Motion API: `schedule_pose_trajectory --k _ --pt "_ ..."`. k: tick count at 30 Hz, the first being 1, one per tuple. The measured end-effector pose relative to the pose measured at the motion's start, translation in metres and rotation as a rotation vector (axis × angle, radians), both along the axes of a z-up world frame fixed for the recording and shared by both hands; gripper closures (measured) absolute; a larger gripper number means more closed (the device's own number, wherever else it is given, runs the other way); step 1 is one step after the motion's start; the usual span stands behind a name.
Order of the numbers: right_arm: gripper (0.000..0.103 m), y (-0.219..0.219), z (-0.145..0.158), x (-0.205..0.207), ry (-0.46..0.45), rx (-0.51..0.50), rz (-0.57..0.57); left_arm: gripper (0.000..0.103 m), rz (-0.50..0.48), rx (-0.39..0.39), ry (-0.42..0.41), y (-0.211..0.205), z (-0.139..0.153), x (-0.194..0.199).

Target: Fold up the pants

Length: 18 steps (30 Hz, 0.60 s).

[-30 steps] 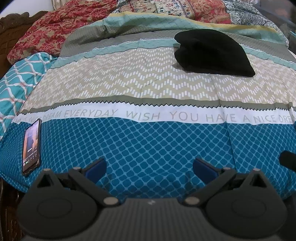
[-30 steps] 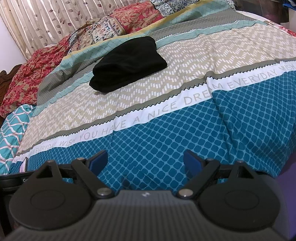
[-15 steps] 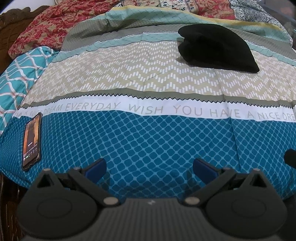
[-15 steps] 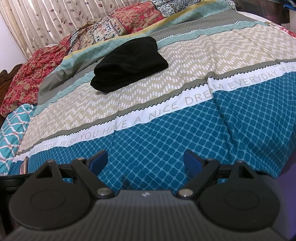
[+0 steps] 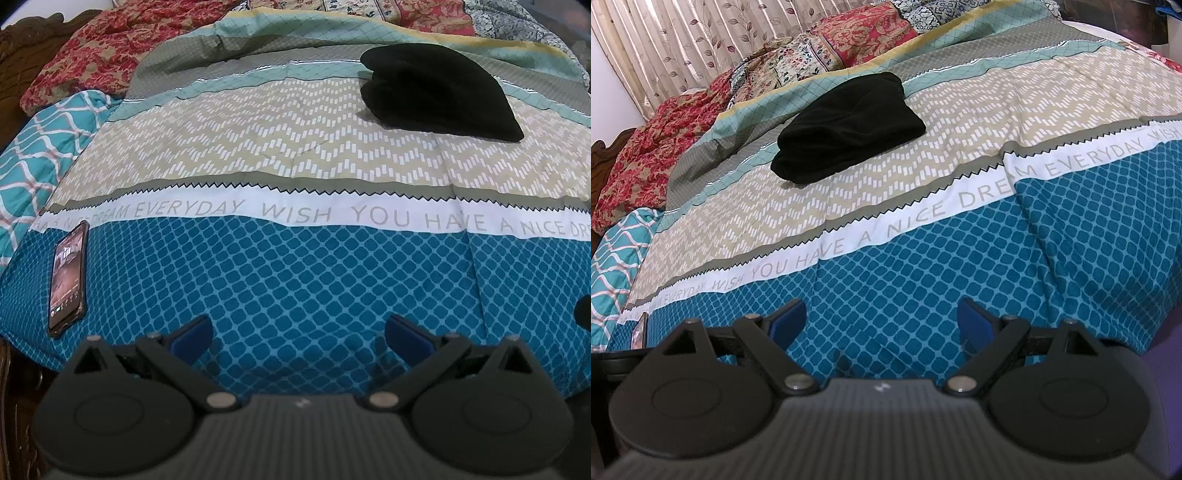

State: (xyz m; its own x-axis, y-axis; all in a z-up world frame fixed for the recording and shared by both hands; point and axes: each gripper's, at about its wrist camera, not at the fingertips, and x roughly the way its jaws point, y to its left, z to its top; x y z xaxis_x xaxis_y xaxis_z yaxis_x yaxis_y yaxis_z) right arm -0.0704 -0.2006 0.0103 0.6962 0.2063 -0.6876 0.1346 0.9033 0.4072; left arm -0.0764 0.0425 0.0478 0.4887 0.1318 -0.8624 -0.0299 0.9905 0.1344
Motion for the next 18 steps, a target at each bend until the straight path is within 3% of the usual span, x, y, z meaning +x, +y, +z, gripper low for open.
schedule_pose_trajectory --k 18 --pt "0.012 0.0004 0.0006 0.0012 -0.004 -0.008 0.010 0.000 -0.006 -0.018 -0.027 0.0007 0.0049 -0.0015"
